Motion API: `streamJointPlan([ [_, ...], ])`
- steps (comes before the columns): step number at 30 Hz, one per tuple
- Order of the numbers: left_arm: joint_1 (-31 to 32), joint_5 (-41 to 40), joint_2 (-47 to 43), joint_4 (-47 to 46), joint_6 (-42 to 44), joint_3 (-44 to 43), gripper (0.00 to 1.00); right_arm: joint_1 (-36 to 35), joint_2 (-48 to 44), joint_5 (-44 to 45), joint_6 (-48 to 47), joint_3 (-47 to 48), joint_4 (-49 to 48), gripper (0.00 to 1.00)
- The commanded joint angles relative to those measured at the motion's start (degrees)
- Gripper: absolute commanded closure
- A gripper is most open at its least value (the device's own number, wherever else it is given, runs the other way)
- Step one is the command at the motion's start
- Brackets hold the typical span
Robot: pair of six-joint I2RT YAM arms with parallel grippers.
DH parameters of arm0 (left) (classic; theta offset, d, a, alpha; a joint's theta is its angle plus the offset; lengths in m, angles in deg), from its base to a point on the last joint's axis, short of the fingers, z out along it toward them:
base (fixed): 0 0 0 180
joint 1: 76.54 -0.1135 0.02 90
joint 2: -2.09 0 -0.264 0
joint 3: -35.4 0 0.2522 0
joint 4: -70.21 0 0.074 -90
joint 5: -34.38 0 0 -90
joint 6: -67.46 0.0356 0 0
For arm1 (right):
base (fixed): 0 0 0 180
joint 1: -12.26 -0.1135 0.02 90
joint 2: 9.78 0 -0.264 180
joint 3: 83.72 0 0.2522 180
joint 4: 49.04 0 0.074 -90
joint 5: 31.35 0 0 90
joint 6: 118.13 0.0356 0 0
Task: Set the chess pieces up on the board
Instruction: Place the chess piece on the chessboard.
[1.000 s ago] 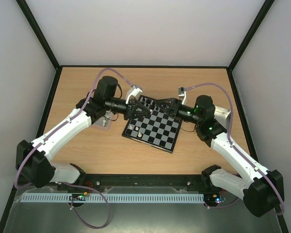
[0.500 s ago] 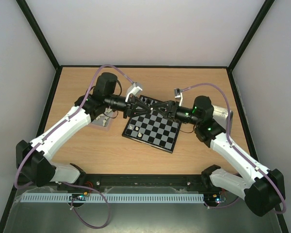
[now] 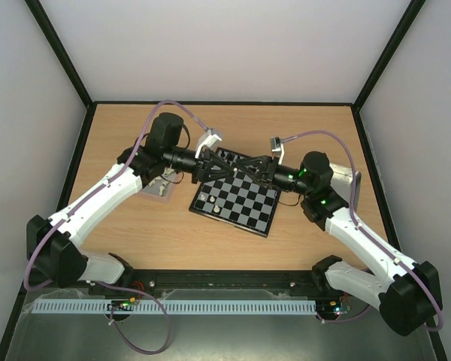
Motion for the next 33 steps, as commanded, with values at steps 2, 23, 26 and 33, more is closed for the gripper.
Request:
streamJointPlan([
  [2,0.27,0.62,0.62,-1.41,-0.34,-1.76,0.87,-0.31,-1.24,-2.12,0.59,-0.45,-3.05,0.76],
  [23,0.2,0.58,0.54,-3.83,-2.6,-1.16,0.86,-2.06,-1.26,-2.83,1.53,-0.67,-4.09,0.98],
  [26,0.27,-0.62,0.44,-3.15,-2.82,-1.09,0.74,-2.06,-1.51,-0.68,1.28,-0.98,-3.78,0.98],
  [33,-0.9,-12.24,-1.68,-1.78,-5.65,2.18,0.32,-2.06,-1.52,8.59,-9.79,0.66,8.47,0.98],
])
